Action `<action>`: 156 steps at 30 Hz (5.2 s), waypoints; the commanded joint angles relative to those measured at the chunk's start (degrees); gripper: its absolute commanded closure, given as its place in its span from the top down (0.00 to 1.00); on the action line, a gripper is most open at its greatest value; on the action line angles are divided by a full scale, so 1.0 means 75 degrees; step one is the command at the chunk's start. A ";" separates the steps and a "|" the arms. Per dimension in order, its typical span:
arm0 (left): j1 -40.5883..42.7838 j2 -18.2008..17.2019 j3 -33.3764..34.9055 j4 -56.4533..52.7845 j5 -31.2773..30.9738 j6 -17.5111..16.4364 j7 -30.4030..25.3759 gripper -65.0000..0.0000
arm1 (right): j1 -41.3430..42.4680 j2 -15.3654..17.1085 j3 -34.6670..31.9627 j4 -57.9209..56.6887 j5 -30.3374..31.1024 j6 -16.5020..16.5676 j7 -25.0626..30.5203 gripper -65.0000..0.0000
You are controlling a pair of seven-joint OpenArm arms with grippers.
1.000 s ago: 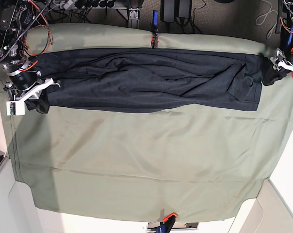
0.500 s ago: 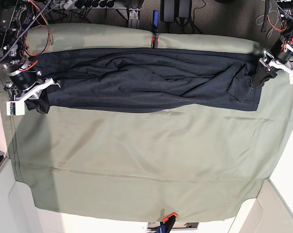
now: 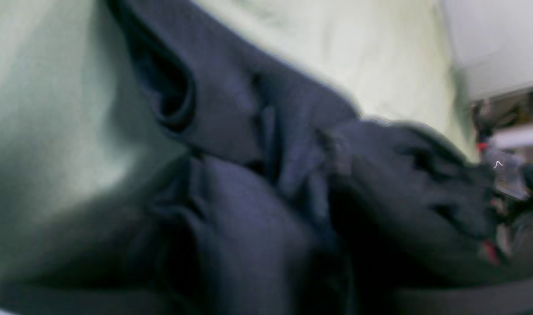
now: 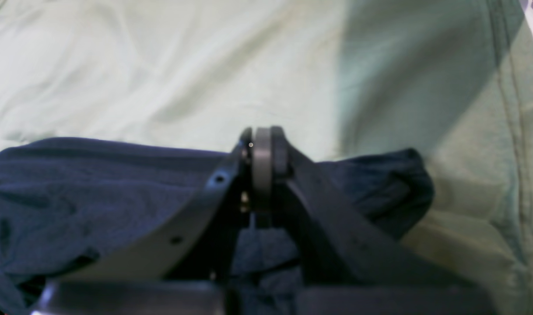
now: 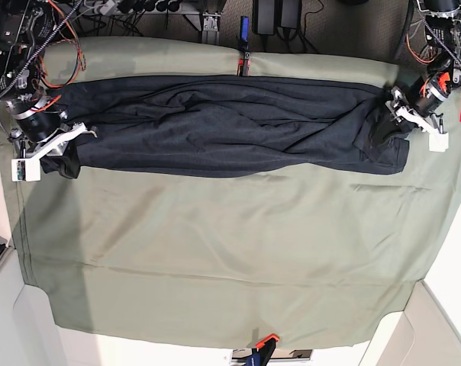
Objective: Fold the T-shirt properly
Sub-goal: 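Hold both ends of the navy strip with both grippers, adjusting grip, then carry the left gripper's end across the strip toward the right gripper, then fold the right gripper's end over onto the folded strip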
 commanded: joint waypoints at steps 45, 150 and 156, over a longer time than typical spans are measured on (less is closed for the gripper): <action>-0.0143 0.0364 0.2460 0.4619 0.4768 0.0019 -0.1116 0.00 | 0.0082 0.0082 0.0029 0.0114 0.0119 0.0050 0.0160 0.00; -0.0137 0.0527 0.0329 0.5027 0.1950 0.0019 -0.0015 0.63 | 0.1329 -0.2323 -0.5537 -0.1244 0.0309 0.0898 -0.0746 0.43; -0.0137 0.0525 0.0329 0.5027 0.1947 0.0019 0.0023 0.63 | 0.1338 -0.2320 -0.6502 -0.1244 0.0318 0.0909 -0.0737 0.59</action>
